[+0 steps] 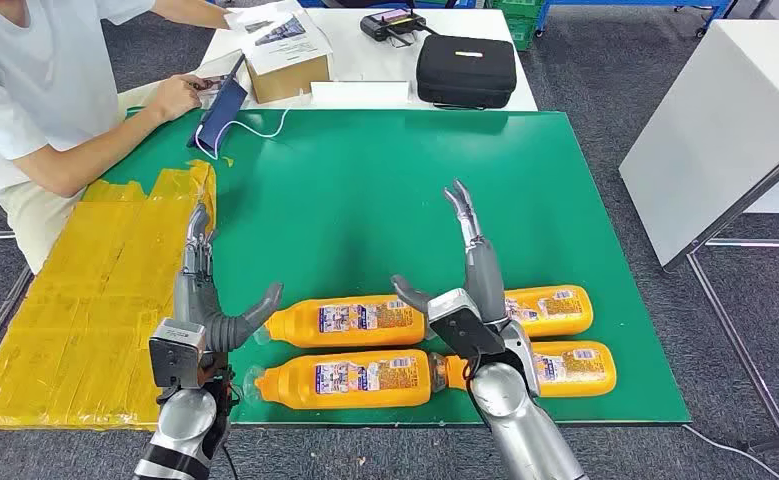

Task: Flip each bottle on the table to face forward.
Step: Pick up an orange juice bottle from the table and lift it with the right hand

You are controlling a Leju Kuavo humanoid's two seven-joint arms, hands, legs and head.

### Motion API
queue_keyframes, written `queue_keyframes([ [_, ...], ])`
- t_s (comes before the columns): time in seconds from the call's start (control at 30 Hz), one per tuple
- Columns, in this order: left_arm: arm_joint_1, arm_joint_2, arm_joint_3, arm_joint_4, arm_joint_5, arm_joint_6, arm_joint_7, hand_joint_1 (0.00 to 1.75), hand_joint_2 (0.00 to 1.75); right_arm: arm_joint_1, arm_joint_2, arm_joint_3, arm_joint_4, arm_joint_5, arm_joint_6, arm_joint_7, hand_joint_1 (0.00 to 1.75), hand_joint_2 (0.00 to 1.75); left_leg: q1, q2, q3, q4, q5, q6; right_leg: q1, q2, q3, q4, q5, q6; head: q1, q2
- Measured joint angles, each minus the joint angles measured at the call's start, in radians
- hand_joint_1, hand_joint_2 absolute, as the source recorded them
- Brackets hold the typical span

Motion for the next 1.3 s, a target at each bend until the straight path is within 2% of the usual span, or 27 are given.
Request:
queue_keyframes([
  [0.2, -0.008, -0.008, 0.002, 0.007, 0.001, -0.015, 0.015, 0.0, 1.75, -0.099, -0.017, 0.054, 0.168, 0.178, 0.038, 0.11, 0.0, 1.75, 0.0, 0.0, 0.0, 0.0, 0.001, 0.001, 0.0, 0.0, 0.0, 0.0, 0.0, 0.0, 0.0, 0.0],
  [0.37, -0.015, -0.014, 0.012, 0.017, 0.005, -0.03, 0.023, 0.0, 1.75, -0.166, -0.015, 0.117, 0.331, 0.252, 0.081, 0.133, 0.0, 1.75, 0.0, 0.0, 0.0, 0.0, 0.001, 0.001, 0.0, 0.0, 0.0, 0.0, 0.0, 0.0, 0.0, 0.0],
  [0.9, -0.062, -0.033, 0.017, 0.07, 0.02, -0.052, 0.025, 0.0, 1.75, -0.275, 0.025, 0.23, 0.597, 0.273, 0.162, 0.122, 0.0, 1.75, 0.0, 0.0, -0.001, 0.0, 0.001, 0.001, 0.0, 0.0, -0.001, 0.0, 0.0, 0.0, 0.0, 0.0],
  [1.1, -0.082, -0.041, 0.017, 0.103, 0.033, -0.061, 0.025, 0.0, 1.75, -0.326, 0.05, 0.281, 0.726, 0.328, 0.146, 0.168, 0.0, 1.75, 0.0, 0.0, -0.001, 0.0, 0.001, 0.001, 0.0, 0.0, -0.001, 0.0, 0.0, 0.0, 0.0, 0.0],
  [1.3, -0.088, -0.043, 0.017, 0.119, 0.034, -0.062, 0.025, 0.0, 1.75, -0.359, 0.06, 0.306, 0.789, 0.337, 0.141, 0.176, 0.0, 1.75, 0.0, 0.0, -0.001, 0.0, 0.001, 0.001, 0.0, 0.0, -0.001, 0.0, 0.0, 0.0, 0.0, 0.0],
])
